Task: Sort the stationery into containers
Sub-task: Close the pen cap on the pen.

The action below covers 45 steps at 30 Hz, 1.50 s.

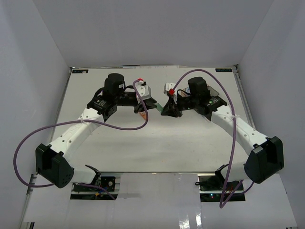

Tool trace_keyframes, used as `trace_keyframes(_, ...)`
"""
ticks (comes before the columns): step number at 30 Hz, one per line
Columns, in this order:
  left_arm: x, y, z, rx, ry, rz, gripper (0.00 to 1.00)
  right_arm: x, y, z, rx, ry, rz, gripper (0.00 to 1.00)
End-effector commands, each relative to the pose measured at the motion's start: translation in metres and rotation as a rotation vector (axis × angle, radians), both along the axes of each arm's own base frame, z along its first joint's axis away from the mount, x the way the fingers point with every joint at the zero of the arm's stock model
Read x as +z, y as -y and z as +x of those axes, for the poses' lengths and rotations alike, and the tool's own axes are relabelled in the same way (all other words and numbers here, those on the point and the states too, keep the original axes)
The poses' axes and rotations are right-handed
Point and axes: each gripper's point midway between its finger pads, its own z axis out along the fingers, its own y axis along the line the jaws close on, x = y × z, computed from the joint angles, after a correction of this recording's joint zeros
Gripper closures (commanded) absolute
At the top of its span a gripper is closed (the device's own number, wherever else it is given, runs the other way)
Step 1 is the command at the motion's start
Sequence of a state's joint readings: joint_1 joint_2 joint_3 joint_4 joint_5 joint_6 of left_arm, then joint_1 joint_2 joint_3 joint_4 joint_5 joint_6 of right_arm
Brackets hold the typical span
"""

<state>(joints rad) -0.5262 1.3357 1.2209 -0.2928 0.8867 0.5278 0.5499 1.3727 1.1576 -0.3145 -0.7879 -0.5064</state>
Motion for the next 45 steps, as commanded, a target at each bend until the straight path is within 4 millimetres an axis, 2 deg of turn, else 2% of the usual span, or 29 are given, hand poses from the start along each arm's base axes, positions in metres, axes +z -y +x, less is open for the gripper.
trace_keyframes(1, 0.019, 0.004, -0.010, -0.056, 0.040, -0.030, 0.67, 0.021, -0.004, 0.005, 0.018, 0.050, 0.033, 0.92)
trace_keyframes(7, 0.017, 0.006, -0.011, -0.070, 0.016, -0.030, 0.78, 0.023, -0.005, 0.004, 0.023, 0.053, 0.035, 0.92)
trace_keyframes(11, 0.013, 0.007, -0.011, -0.073, -0.006, -0.025, 0.90, 0.025, -0.005, 0.005, 0.026, 0.060, 0.033, 0.92)
trace_keyframes(15, 0.011, 0.007, -0.013, -0.076, -0.016, -0.021, 0.96, 0.028, -0.005, 0.006, 0.026, 0.069, 0.035, 0.92)
trace_keyframes(20, 0.003, 0.009, -0.017, -0.084, -0.051, -0.009, 0.99, 0.035, -0.008, 0.009, 0.026, 0.087, 0.049, 0.92)
trace_keyframes(30, -0.023, 0.018, -0.022, -0.086, -0.173, 0.026, 1.00, 0.079, -0.013, 0.018, 0.008, 0.180, 0.131, 0.92)
trace_keyframes(45, -0.056, 0.016, -0.032, -0.076, -0.265, 0.072, 1.00, 0.118, -0.014, 0.017, -0.002, 0.258, 0.215, 0.92)
